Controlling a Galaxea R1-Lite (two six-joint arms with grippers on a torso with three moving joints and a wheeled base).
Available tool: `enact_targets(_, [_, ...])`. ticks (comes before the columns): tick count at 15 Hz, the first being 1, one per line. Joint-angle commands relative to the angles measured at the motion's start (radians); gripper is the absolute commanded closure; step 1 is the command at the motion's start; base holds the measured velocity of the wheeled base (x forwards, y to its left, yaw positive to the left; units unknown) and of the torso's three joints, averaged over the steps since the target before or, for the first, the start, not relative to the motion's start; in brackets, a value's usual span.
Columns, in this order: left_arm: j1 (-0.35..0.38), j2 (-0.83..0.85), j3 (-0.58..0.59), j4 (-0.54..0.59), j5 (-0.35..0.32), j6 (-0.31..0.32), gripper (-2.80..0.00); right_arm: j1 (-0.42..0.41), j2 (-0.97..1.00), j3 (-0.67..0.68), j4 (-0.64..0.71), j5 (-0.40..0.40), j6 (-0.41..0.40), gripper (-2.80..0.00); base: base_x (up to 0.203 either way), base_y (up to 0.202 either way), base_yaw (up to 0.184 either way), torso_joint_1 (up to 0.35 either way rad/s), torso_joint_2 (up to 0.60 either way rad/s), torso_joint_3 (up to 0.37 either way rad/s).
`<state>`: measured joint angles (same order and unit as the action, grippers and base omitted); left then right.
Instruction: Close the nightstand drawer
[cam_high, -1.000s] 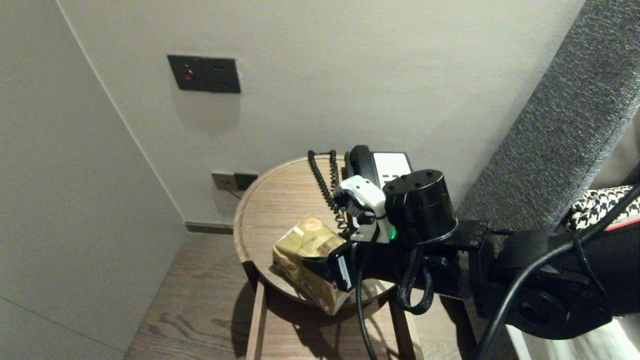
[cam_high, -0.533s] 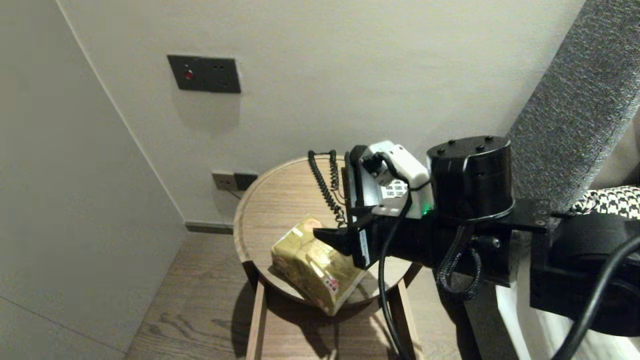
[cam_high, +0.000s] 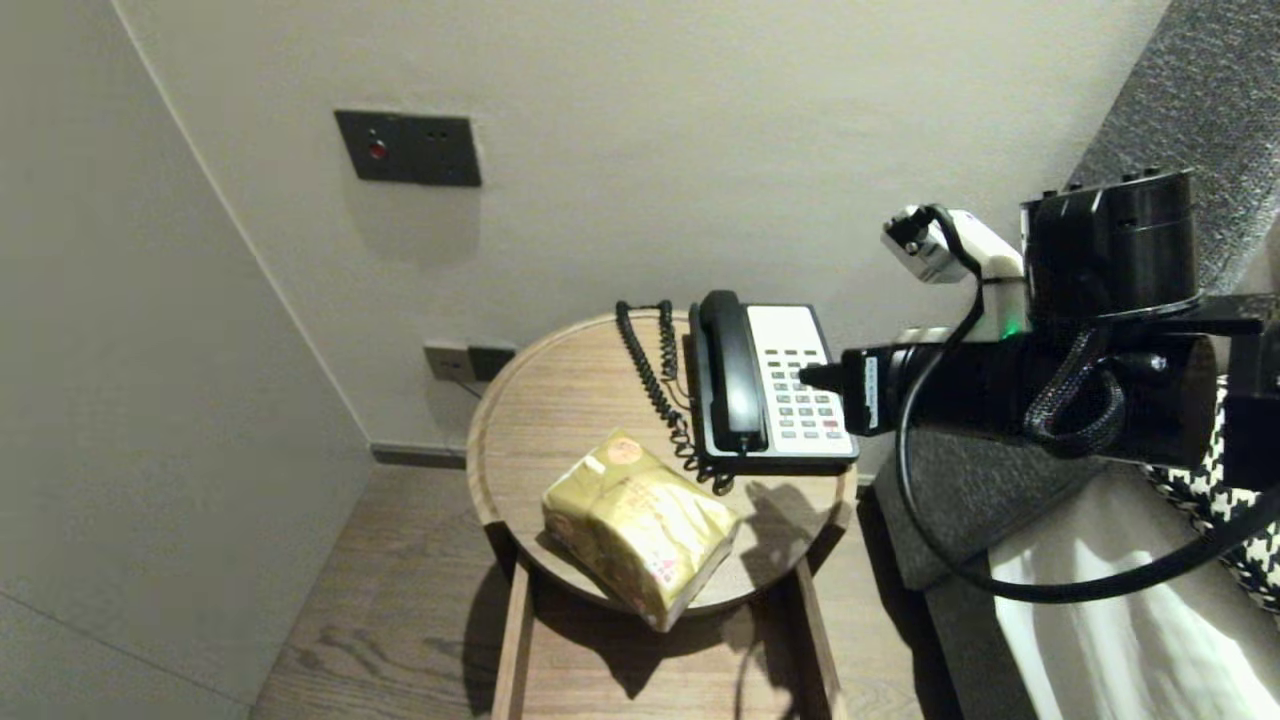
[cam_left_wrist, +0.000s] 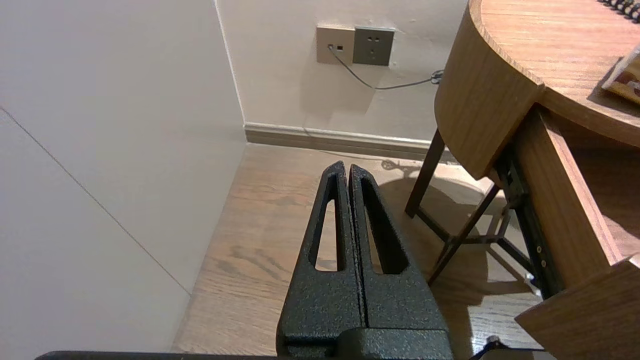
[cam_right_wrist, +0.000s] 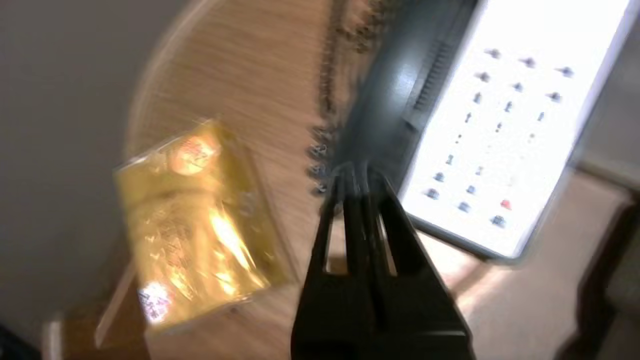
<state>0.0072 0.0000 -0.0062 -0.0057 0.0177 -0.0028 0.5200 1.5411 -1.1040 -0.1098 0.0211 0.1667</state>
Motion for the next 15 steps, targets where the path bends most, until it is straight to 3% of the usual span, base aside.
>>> enact_targets(1, [0.000,-0.002,0.000,-0.001,0.001,0.000,0.00,-0.099,-0.021,0.021,0.091,0.002,0.001,0.00,0.000,0.000,0.000,0.000,0.00,0.000])
enact_targets(3, [0.000,-0.002,0.000,0.000,0.001,0.000,0.00,-0.212,-0.021,0.107,0.136,0.031,-0.008,0.00,0.000,0.000,0.000,0.000,0.00,0.000])
enact_targets(5, [0.000,-0.002,0.000,-0.001,0.001,0.000,0.00,-0.318,-0.025,0.206,0.142,0.124,-0.031,0.00,0.000,0.000,0.000,0.000,0.00,0.000])
enact_targets(9, [0.000,-0.002,0.000,0.000,0.001,0.000,0.00,-0.336,-0.088,0.403,0.142,0.168,-0.051,0.00,0.000,0.000,0.000,0.000,0.00,0.000])
enact_targets(12, [0.000,-0.002,0.000,-0.001,0.001,0.000,0.00,-0.335,-0.151,0.498,0.152,0.169,-0.167,0.00,0.000,0.000,0.000,0.000,0.00,0.000])
enact_targets(15, [0.000,-0.002,0.000,-0.001,0.001,0.000,0.00,-0.330,-0.171,0.588,0.157,0.166,-0.216,0.00,0.000,0.000,0.000,0.000,0.00,0.000])
